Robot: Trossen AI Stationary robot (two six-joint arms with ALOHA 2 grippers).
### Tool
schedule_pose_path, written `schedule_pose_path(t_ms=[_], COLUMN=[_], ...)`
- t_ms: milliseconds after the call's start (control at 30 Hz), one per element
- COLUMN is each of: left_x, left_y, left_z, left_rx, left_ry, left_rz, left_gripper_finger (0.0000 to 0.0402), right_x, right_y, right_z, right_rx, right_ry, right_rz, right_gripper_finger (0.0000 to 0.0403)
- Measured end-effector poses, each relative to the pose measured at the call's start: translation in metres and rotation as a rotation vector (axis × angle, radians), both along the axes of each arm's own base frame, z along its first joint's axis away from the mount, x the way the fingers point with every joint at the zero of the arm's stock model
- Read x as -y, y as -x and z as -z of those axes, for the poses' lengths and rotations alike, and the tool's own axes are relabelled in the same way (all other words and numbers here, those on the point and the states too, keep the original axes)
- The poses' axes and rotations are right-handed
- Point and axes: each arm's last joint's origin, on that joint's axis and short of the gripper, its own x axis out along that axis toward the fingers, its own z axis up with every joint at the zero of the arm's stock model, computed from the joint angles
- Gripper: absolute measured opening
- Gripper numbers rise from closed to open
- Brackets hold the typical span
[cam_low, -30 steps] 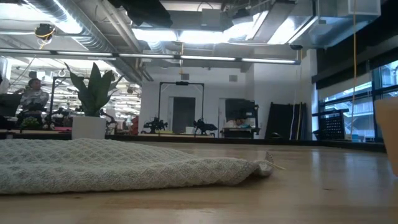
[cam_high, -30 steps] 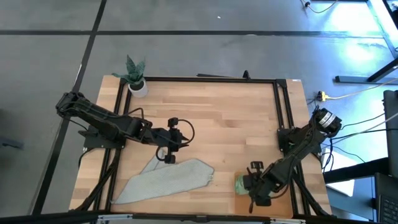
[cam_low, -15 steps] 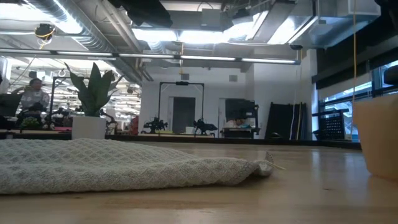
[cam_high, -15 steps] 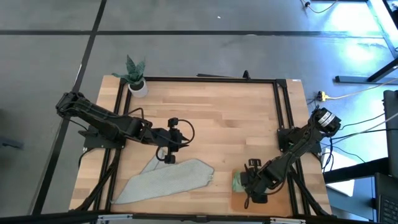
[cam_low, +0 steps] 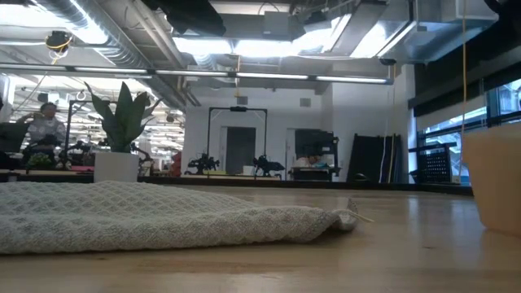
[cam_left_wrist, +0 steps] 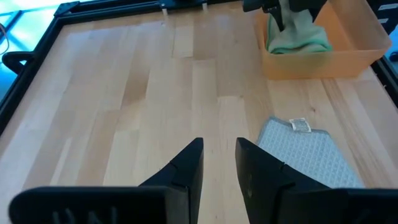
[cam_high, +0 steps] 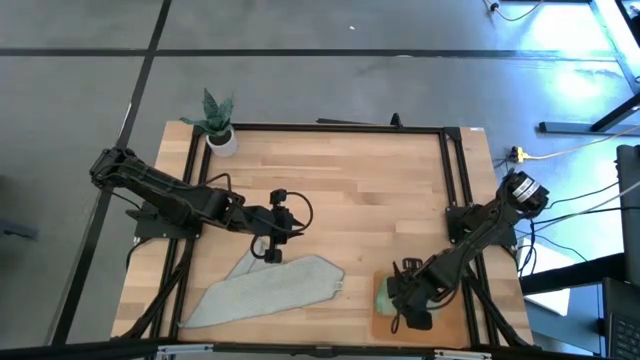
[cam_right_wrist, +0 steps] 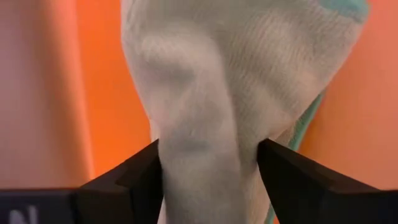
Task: Roll microfiber towels into tight, uniform cylinder then place into a basket
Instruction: Put the rolled green microfiber towel into the orange bin
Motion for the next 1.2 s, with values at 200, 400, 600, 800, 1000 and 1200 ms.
schedule_pose_path(t_ms=[200, 400, 600, 800, 1000, 1200], left_x=[0.000, 0.000, 0.000, 0.000, 0.000, 0.000], left_y=[0.000, 0.000, 0.001, 0.001, 0.001, 0.001], left_z=[0.000, 0.001, 0.001, 0.001, 0.001, 0.001], left_rx=[-0.001, -0.006, -0.013, -0.014, -0.014, -0.014], left_ry=[-0.001, -0.002, 0.001, -0.005, -0.005, -0.006], left_rz=[0.000, 0.000, 0.006, 0.010, 0.010, 0.010], left_gripper_finger=[0.0085, 0.0086, 0.0085, 0.0086, 0.0085, 0.0085], right_x=[0.003, 0.007, 0.001, -0.014, -0.023, -0.030], right_y=[0.001, 0.005, 0.008, 0.008, 0.004, 0.002], right_z=[-0.016, -0.036, -0.062, -0.047, -0.027, -0.008], right_rx=[0.071, 0.111, 0.190, 0.171, 0.067, -0.048], right_ry=[-0.022, -0.091, -0.293, -0.285, -0.304, -0.333], right_rz=[0.059, 0.121, 0.129, 0.043, 0.019, -0.016], right_gripper_finger=[0.0237, 0.0237, 0.0237, 0.0237, 0.0237, 0.0237])
